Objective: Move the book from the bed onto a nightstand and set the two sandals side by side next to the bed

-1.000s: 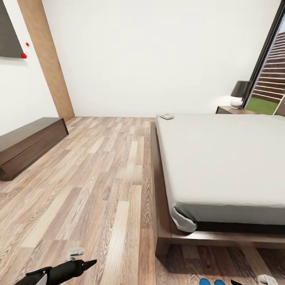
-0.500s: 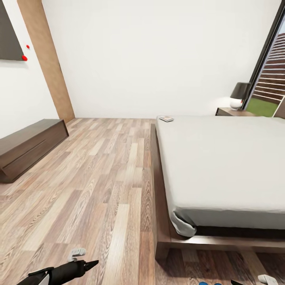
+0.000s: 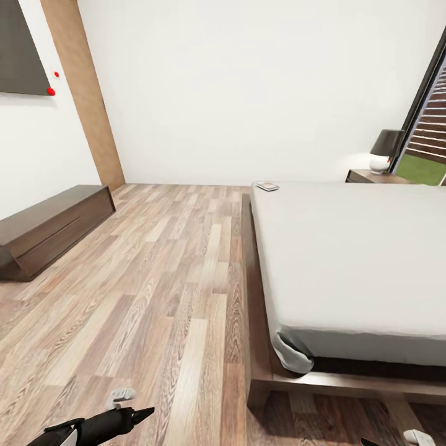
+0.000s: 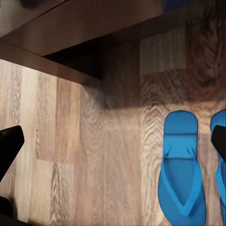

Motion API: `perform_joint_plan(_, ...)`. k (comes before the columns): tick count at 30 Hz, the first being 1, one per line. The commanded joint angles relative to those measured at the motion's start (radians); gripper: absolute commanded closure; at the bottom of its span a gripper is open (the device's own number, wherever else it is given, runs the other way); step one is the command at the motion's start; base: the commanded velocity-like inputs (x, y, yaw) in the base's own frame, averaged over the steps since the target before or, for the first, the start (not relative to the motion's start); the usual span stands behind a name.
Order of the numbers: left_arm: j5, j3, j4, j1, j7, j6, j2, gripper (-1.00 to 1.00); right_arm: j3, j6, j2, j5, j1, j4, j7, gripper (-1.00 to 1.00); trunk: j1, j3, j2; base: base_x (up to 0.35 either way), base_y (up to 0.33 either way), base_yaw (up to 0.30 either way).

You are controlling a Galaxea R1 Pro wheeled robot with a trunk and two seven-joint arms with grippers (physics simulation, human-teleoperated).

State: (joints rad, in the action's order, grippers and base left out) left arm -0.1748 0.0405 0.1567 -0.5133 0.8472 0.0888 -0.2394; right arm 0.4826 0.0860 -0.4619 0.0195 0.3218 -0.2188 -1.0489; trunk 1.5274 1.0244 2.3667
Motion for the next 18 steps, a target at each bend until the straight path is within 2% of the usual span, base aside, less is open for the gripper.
perform_joint_plan(1, -0.003, 0.004, 0.000, -0.001, 0.004, 0.009, 0.000, -1.00, 0.007, 0.009, 0.000, 0.002, 0.000, -0.001, -0.005, -1.00, 0.000, 0.001, 0.000, 0.000, 0.000, 0.259)
perform_joint_plan(18, -0.003, 0.003, 0.000, -0.001, 0.004, 0.009, 0.000, -1.00, 0.007, 0.009, 0.000, 0.002, 0.000, -0.001, -0.005, -1.00, 0.000, 0.001, 0.000, 0.000, 0.000, 0.279)
